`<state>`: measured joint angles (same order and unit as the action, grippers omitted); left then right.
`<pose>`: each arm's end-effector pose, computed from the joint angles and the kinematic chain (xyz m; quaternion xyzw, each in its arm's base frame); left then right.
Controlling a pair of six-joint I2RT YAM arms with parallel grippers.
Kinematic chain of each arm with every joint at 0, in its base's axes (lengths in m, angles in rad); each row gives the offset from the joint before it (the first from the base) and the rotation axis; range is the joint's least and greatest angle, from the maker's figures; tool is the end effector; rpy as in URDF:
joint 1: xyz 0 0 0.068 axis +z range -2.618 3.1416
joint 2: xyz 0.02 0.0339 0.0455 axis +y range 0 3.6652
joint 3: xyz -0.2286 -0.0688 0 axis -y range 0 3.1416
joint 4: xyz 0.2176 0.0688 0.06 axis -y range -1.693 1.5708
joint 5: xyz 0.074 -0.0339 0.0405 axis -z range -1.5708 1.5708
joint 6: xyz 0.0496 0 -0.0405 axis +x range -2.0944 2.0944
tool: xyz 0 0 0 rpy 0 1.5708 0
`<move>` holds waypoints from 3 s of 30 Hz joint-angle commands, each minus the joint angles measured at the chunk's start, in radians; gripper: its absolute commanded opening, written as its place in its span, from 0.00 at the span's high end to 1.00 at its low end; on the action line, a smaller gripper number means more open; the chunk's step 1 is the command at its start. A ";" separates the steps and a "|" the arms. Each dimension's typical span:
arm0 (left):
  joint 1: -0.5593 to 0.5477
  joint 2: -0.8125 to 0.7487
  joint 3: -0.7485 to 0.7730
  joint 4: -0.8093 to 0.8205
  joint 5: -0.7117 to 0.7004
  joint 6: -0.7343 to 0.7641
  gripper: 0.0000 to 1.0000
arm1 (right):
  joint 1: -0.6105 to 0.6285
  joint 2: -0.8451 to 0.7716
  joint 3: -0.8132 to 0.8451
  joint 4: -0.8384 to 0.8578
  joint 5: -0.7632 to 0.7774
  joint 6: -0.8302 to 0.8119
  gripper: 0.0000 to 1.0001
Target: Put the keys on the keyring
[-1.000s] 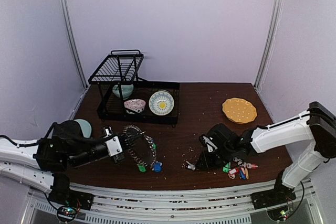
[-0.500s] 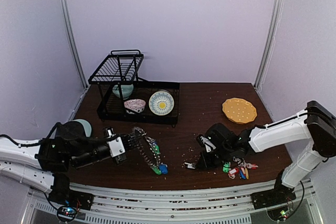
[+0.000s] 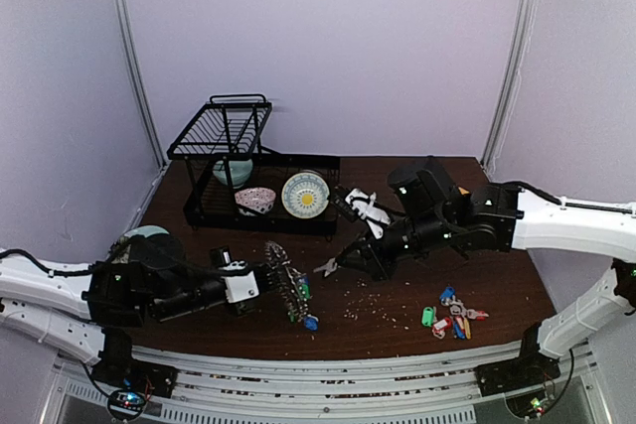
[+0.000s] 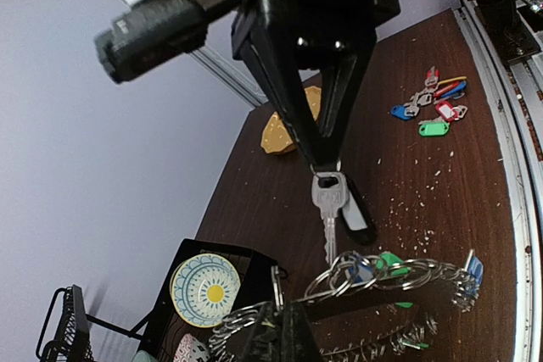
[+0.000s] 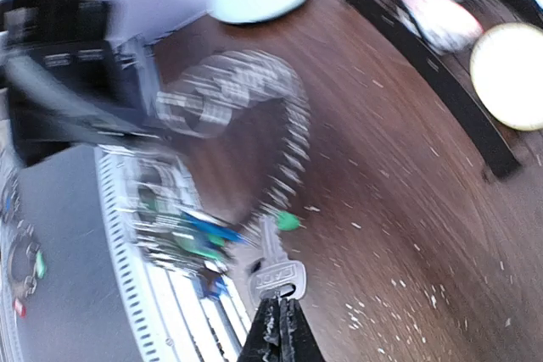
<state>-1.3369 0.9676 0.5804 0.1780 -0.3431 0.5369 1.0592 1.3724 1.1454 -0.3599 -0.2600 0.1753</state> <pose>0.0701 -0.2223 0.2501 0.5533 0.5401 -0.1193 0.6229 0.1367 0.2696 0.2796 -0.4292 0.7638 0.3643 0.3158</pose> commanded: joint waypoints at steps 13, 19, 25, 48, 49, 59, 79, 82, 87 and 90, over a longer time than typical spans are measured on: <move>0.015 0.106 0.137 0.098 0.116 -0.098 1.00 | 0.119 -0.033 0.072 0.052 -0.018 -0.329 1.00; 0.015 0.109 0.145 0.103 0.132 -0.118 1.00 | 0.119 -0.062 0.019 0.198 -0.024 -0.325 1.00; 0.015 0.103 0.154 0.103 0.138 -0.150 1.00 | 0.118 -0.060 0.010 0.201 -0.048 -0.347 1.00; 0.015 0.094 0.148 0.095 0.210 -0.148 1.00 | 0.107 -0.050 0.004 0.213 -0.013 -0.339 1.00; 0.015 0.091 0.143 0.100 0.213 -0.147 1.00 | 0.105 -0.051 0.000 0.216 -0.011 -0.335 1.00; 0.015 0.076 0.121 0.090 0.239 -0.105 1.00 | 0.076 -0.063 -0.010 0.217 -0.037 -0.314 1.00; 0.014 0.003 0.041 0.166 0.293 -0.016 1.00 | 0.029 -0.025 -0.011 0.167 -0.147 -0.306 1.00; 0.015 -0.029 0.008 0.237 0.286 -0.041 1.00 | 0.017 -0.027 -0.026 0.182 -0.210 -0.304 1.00; 0.014 -0.026 0.004 0.254 0.299 -0.055 1.00 | 0.010 0.000 -0.010 0.164 -0.258 -0.306 1.00; 0.014 -0.016 0.009 0.260 0.292 -0.062 1.00 | 0.010 0.004 -0.006 0.163 -0.271 -0.309 1.00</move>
<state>-1.3186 0.9569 0.5835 0.3195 -0.0658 0.4984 1.0679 1.3678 1.1339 -0.1787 -0.4889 -0.1314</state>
